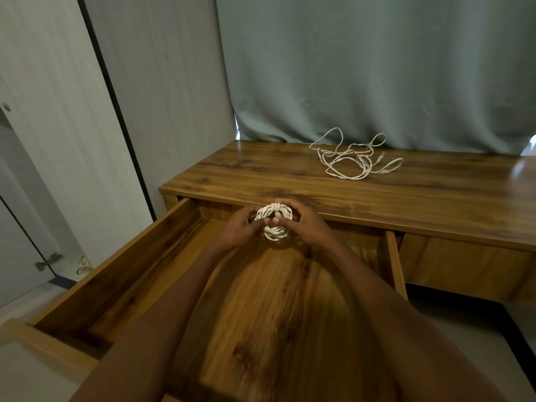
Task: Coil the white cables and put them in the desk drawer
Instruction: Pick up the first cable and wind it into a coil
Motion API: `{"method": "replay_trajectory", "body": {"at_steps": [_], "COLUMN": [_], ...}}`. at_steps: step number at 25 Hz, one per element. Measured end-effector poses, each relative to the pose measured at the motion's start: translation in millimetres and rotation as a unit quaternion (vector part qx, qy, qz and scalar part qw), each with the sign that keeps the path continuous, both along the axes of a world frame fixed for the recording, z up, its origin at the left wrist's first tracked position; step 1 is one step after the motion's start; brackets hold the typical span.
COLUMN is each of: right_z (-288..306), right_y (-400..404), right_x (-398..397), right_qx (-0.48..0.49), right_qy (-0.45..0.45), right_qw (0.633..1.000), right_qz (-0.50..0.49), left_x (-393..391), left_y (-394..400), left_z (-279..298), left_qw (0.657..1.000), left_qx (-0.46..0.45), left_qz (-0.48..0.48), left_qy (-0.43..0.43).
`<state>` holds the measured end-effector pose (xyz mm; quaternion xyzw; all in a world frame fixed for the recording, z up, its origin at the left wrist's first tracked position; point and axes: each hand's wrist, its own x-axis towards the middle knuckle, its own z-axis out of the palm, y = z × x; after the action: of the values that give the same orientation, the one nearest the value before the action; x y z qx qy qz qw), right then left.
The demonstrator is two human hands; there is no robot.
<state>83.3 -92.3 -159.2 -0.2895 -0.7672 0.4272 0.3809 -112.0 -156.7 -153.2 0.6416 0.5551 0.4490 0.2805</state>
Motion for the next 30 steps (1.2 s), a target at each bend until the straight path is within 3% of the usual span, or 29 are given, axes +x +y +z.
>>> {"method": "replay_trajectory", "body": {"at_steps": [3,8,12,18,22,30], "right_z": [1,2,12,34,54,49], "right_y": [-6,-3,4,13,32,105], "right_x": [-9,-26,-47,-99,-138,-224], "right_qx": [-0.022,-0.061,-0.158,-0.194,-0.221,-0.266], "right_qy": [0.025,0.080,0.070,0.062,0.067,0.053], "right_qw": [0.999,0.994,0.983,0.979,0.973,0.955], "right_qz": [0.024,-0.031,-0.059,-0.026,-0.025,-0.120], "left_x": [-13,-24,-32,-58,-82,-140], "left_y": [-2,-4,-1,1,0,-4], "left_z": [3,8,12,18,28,30], "left_qw": [1.000,1.000,0.997,0.975,0.961,0.936], "left_qx": [0.004,0.003,0.006,0.016,0.007,0.062], "left_qz": [-0.014,-0.007,0.059,0.161,0.218,0.348], "left_qy": [-0.005,-0.007,-0.051,-0.149,-0.169,-0.008]}}
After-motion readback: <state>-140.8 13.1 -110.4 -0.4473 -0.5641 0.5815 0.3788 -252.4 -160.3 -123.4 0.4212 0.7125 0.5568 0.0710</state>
